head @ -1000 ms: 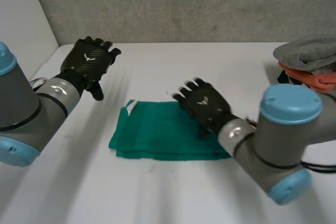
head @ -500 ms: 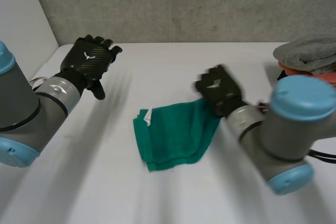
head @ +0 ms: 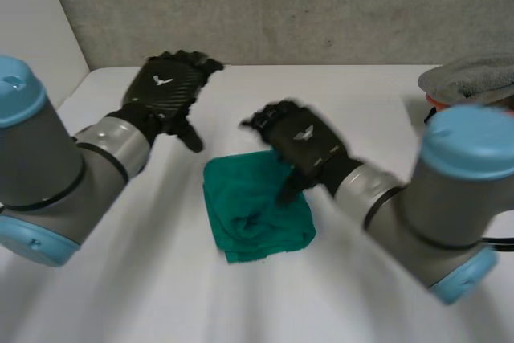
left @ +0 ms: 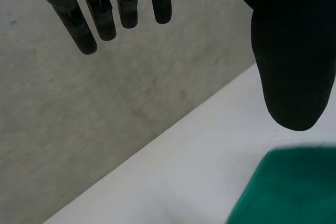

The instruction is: Fold the laundry.

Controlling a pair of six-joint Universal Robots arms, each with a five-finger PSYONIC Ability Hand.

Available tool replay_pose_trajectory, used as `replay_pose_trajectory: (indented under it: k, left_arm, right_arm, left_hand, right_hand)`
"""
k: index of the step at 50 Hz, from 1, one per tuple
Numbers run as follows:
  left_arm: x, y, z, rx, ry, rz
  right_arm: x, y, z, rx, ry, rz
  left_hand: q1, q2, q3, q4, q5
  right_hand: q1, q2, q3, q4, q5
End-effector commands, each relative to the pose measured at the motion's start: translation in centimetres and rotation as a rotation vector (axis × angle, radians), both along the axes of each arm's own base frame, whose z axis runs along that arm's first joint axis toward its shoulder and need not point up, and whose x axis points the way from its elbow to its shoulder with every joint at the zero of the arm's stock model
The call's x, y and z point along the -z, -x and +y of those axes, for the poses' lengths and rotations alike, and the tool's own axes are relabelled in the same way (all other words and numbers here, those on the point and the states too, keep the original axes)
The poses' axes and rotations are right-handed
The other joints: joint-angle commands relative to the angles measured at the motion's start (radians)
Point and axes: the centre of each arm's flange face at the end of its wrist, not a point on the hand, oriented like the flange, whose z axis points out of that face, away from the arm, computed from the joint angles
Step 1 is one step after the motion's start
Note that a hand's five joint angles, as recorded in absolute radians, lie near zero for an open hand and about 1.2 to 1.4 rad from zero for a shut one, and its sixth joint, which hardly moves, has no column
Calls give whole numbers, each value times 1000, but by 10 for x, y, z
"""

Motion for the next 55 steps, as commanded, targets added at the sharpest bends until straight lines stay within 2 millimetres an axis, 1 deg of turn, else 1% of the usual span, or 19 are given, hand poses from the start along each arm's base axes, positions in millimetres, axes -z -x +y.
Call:
replay_pose_trajectory:
  k: [1,3,4,6,10,11,18,24,31,35,39,40,42,43,45,46,48,49,55]
  left_arm:
    - [14,39,27,38,-116,99]
    - [23,46,33,20,-146,91]
    - [33,52,37,-9,-171,66]
    - [42,54,41,-51,-195,37]
    - [63,49,40,-156,-247,-39]
    - [71,46,39,-182,-264,-63]
    - [108,42,41,-179,-300,-210]
    - [127,31,34,-196,-304,-312]
    - [133,23,27,-210,-300,-362]
    - [123,26,25,-199,-276,-338]
    - [88,30,22,-166,-208,-267]
    - [72,32,20,-147,-178,-233]
    - [57,34,20,-115,-149,-199]
    - [44,36,19,-73,-123,-171]
    - [32,40,20,-12,-100,-144]
    - [20,43,19,48,-79,-119]
    - [10,45,18,101,-60,-98]
    - [4,45,17,133,-51,-89]
    - [-23,50,28,389,-68,-66]
  right_arm:
    - [-18,29,-25,130,-163,-91]
    - [-16,28,-29,135,-196,-74]
    - [-5,24,-35,138,-248,-45]
    - [6,21,-40,141,-292,-19]
    - [23,15,-52,141,-378,28]
    - [32,13,-56,139,-411,47]
    - [64,5,-70,139,-447,120]
    - [84,-1,-65,110,-406,226]
    - [85,2,-67,131,-287,346]
    - [73,0,-64,121,-232,363]
    - [48,-3,-57,113,-160,333]
    - [38,-3,-54,120,-124,316]
    - [30,-4,-49,127,-77,300]
    - [23,-5,-43,136,-36,284]
    - [19,-6,-33,136,0,271]
    - [18,-7,-22,127,29,259]
    - [20,-8,-9,112,45,253]
    - [29,-8,4,89,44,257]
    - [61,-7,35,39,27,280]
  left_hand:
    - [30,30,22,31,9]
    - [30,30,22,31,9]
    - [27,27,19,28,6]
    - [27,27,19,28,6]
    - [22,21,14,22,0]
    - [22,21,14,22,0]
    - [16,16,8,16,-5]
    - [16,16,8,16,-5]
    - [13,13,5,13,-8]
    - [4,4,-4,5,-17]
    - [-5,-5,-13,-4,-26]
    - [-11,-11,-19,-10,-32]
    - [-17,-17,-25,-16,-38]
    - [-19,-20,-28,-19,-41]
    - [-25,-26,-33,-25,-47]
    - [-28,-28,-36,-28,-49]
    - [-28,-28,-36,-28,-50]
    - [-28,-28,-36,-28,-50]
    - [-25,-26,-33,-25,-47]
  right_hand:
    - [-45,-33,-31,-29,-43]
    - [-45,-33,-31,-29,-43]
    - [-45,-33,-31,-29,-43]
    - [-45,-33,-31,-29,-43]
    - [-45,-33,-31,-29,-43]
    - [-45,-33,-31,-29,-43]
    - [-45,-33,-31,-29,-43]
    - [-45,-33,-31,-29,-43]
    - [-45,-33,-31,-29,-43]
    - [-45,-33,-31,-29,-43]
    - [-45,-33,-31,-29,-43]
    - [-45,-33,-31,-29,-43]
    - [-45,-33,-31,-29,-43]
    - [-45,-33,-31,-29,-43]
    - [-45,-33,-31,-29,-43]
    - [-45,-33,-31,-29,-43]
    - [-45,-33,-31,-29,-43]
    - [-45,-33,-31,-29,-43]
    - [-45,-33,-31,-29,-43]
